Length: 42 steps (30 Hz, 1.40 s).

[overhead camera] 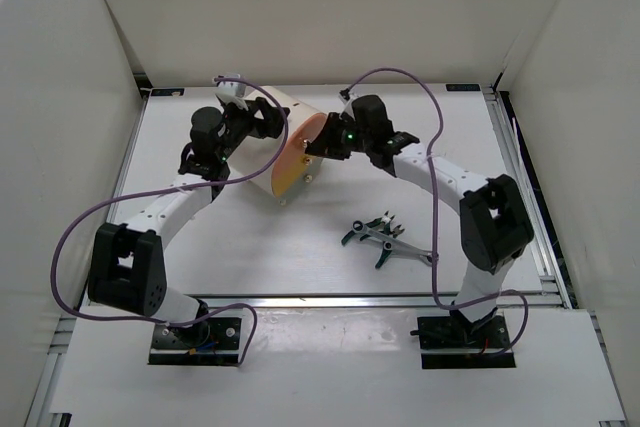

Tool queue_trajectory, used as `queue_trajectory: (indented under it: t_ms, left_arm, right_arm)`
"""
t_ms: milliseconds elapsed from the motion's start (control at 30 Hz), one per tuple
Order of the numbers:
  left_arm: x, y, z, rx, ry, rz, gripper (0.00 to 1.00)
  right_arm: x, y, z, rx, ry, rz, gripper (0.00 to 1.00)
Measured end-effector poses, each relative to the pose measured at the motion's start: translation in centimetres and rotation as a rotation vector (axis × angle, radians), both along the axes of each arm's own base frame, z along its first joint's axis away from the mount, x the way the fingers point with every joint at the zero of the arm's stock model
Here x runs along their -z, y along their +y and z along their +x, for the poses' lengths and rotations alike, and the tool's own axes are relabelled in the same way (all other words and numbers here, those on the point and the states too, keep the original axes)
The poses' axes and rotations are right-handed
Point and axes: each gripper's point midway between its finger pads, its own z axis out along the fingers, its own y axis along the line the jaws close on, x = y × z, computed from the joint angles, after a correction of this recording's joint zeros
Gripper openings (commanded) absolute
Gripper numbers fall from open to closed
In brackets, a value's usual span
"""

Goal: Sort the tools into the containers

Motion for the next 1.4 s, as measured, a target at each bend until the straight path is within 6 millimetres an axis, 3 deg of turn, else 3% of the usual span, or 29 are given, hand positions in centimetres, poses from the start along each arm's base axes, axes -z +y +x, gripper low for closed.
queue_trajectory:
  t_ms: [67,100,167,300,400,667,967,1400]
  left_arm:
    - [0.0,0.0,-0.1,0.002,0.003,-0.001,0.93]
    - [0.0,0.0,-0.2,0.003,0.005,-0.001,0.93]
    - [0.0,0.1,-0.2,0.005,0.008,-0.001,0.93]
    - [0.0,0.3,-0.3,0.013,0.015,-0.009,0.93]
    - [0.0,0.3,-0.3,0.018,0.017,-0.012,0.93]
    - [0.0,0.3,-0.5,0.025,0.022,-0.010,0.93]
    - [0.0,0.3,-0.6,0.030,0.023,-0.009,0.93]
    - [0.0,0.4,-0.5,0.031,0.023,-0.010,0.93]
  right_arm:
    - [0.5,-1.2,-0.3,0.018,0.010,0.006,0.31]
    - [0.8,-2.1,-0.7,0.028,0.021,0.006,0.45]
    - [1.1,-4.0,-1.3,0.052,0.044,0.017,0.55]
    - [1.0,-6.0,-1.4,0.048,0.047,0.113,0.61]
    - [2.1,-6.1,-1.5,0.024,0.089,0.180,0.61]
    - [5.0,-3.8,-1.4,-0.065,0.206,0.303,0.58]
    - [5.1,-2.6,-0.9,-0.106,0.252,0.410,0.53]
    - [3.5,-0.1,0.3,-0.157,0.243,0.469,0.48]
